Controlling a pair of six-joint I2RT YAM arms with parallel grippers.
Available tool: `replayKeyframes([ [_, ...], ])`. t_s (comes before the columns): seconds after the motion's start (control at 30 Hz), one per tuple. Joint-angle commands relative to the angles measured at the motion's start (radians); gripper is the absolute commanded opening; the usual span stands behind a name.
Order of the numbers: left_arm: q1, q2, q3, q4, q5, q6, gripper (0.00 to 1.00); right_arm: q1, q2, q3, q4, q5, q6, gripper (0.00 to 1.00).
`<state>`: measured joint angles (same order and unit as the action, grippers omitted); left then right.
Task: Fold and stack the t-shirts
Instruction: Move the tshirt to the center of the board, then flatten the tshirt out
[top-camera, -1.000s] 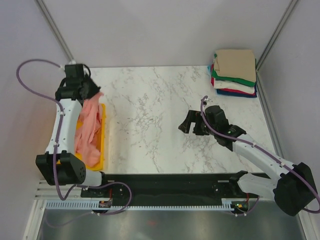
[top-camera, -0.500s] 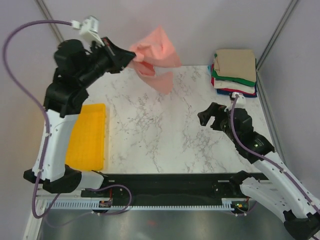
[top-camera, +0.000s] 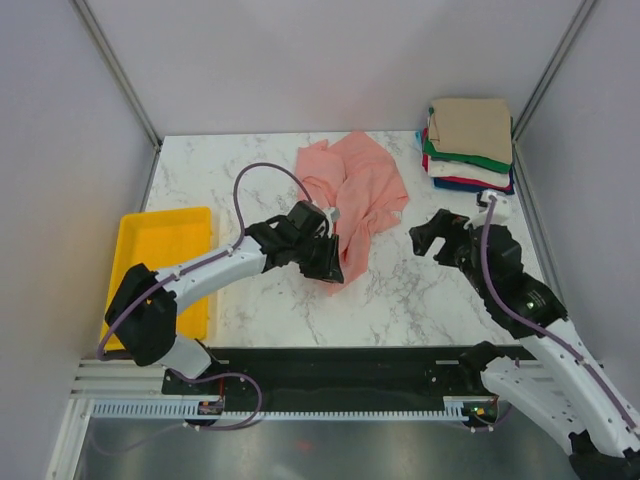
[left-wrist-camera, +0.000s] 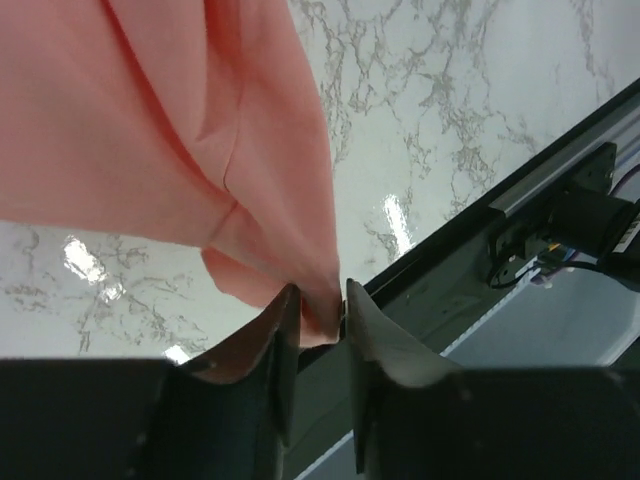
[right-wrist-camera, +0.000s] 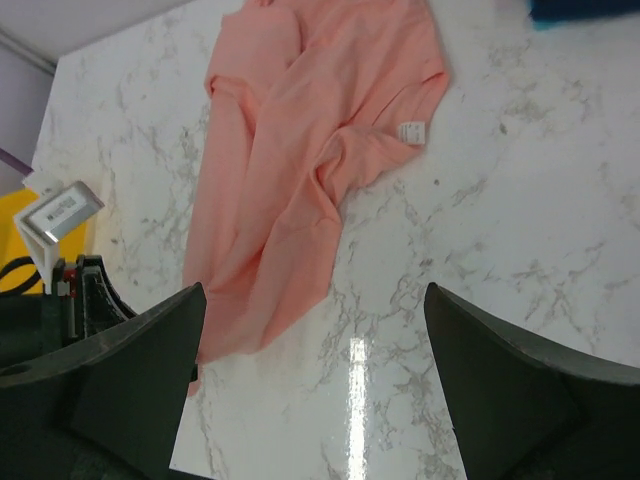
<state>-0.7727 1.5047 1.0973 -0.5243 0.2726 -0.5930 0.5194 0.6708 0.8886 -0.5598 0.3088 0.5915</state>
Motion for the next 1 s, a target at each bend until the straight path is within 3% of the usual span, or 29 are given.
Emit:
replayKeyframes([
  [0.0,-0.04,-0.02,-0.033,0.173,0.025,-0.06,0.42,0.001,0.132,-0.092,0.064,-0.244,-0.03,0.98],
  [0.13,-0.04,-0.07,-0.06,0.17,-0.059,-0.059,0.65,0.002,0.234,-0.218,0.22,-0.468,0.066,0.98],
  [0.27,-0.002,-0.223,-0.039,0.034,-0.242,-0.021,0.7,0.011,0.3,-0.339,0.391,-0.562,0.146,0.98],
  [0.4,0.136,-0.372,-0.092,-0.028,-0.294,-0.007,0.71,0.057,0.455,-0.355,0.471,-0.589,0.163,0.98],
  [0.53,0.364,-0.468,-0.158,-0.051,-0.179,0.042,0.73,0.151,0.61,-0.323,0.543,-0.568,0.186,0.98],
  [0.63,0.447,-0.498,-0.203,-0.071,-0.139,0.088,0.72,0.217,0.748,-0.255,0.552,-0.536,0.186,0.98],
  [0.93,0.492,-0.537,-0.263,-0.075,-0.157,0.148,0.7,0.249,1.036,-0.079,0.537,-0.468,0.157,0.96],
  [0.97,0.493,-0.535,-0.26,-0.075,-0.161,0.148,0.7,0.248,1.074,-0.05,0.531,-0.45,0.153,0.9],
])
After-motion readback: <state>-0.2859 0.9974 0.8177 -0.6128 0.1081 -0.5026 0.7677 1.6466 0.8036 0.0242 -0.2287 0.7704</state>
